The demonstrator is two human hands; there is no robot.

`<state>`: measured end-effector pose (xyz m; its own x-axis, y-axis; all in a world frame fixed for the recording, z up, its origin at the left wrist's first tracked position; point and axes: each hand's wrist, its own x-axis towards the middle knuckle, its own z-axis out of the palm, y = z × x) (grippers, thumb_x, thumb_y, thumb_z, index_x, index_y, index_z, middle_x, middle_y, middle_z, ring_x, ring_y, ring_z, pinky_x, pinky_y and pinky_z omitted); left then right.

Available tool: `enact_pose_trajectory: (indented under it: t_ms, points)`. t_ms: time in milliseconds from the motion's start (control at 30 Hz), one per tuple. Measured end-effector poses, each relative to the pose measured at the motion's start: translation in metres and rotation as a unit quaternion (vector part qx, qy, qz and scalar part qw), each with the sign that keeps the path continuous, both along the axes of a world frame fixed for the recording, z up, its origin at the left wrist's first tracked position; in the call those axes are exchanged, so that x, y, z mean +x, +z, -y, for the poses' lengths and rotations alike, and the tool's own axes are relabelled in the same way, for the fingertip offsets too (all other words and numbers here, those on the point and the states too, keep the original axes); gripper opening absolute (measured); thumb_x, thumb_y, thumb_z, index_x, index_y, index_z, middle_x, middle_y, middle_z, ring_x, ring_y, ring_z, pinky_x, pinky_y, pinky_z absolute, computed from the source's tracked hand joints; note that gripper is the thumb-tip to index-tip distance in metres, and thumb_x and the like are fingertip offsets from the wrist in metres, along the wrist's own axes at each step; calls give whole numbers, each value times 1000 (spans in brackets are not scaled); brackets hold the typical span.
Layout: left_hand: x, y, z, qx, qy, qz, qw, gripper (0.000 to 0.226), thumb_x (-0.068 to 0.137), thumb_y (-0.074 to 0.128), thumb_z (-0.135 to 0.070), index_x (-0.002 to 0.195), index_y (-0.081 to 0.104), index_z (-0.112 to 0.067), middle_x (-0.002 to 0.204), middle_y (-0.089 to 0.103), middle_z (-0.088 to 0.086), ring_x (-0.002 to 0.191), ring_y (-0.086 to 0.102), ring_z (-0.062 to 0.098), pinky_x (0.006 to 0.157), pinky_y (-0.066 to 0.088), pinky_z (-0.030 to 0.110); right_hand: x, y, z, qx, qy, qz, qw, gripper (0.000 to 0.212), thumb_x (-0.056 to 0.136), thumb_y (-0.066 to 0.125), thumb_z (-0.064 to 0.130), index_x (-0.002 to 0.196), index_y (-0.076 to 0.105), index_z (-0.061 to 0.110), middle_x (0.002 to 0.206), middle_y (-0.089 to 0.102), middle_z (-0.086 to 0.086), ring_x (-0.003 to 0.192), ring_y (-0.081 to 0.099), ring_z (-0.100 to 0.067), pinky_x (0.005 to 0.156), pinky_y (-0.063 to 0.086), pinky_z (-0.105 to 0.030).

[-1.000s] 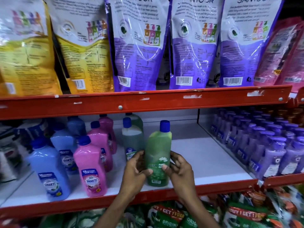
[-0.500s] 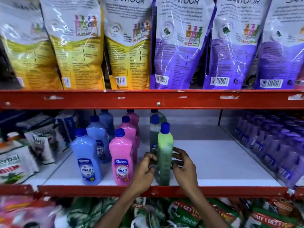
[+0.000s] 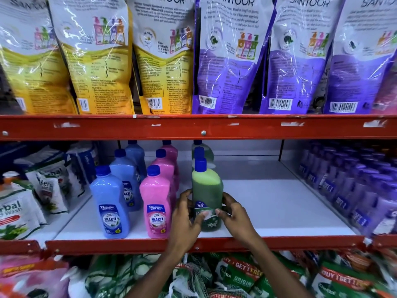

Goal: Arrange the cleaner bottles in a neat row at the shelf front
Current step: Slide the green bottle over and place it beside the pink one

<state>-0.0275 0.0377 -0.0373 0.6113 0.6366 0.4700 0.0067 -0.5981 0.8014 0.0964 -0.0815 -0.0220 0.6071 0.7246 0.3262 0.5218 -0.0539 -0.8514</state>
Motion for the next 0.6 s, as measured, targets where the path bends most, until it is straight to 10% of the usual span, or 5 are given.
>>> enact_pose_trajectory:
  t_ms: [267, 367, 600]
  points:
    - [-10, -11, 8, 14, 13, -11, 1000, 68, 83, 67, -49, 138, 30, -35, 132, 50, -7, 114, 57, 8, 80, 42, 5, -11, -10, 10, 6, 1, -16, 1000, 50, 96, 55, 8, 141, 45, 27, 131, 64, 8, 114, 61, 1, 91, 56, -24]
    - [-13, -11, 9, 15, 6, -8, 1000, 67, 84, 68, -47, 138, 31, -35, 133, 51, -4, 114, 58, 6, 73, 46, -3, -15, -11, 13, 7, 0, -27, 1000, 49, 97, 56, 13, 142, 44, 28, 132, 64, 8, 107, 65, -4, 92, 59, -40]
    - [-57, -15, 25, 102, 102, 59, 988, 44, 86, 62, -42, 126, 47, -32, 119, 49, -12, 108, 55, 7, 93, 51, 29, -57, -19, 14, 21, -96, -26, 995, 92, 86, 71, 37, 154, 9, 30, 155, 35, 5, 140, 39, -19, 114, 39, -47]
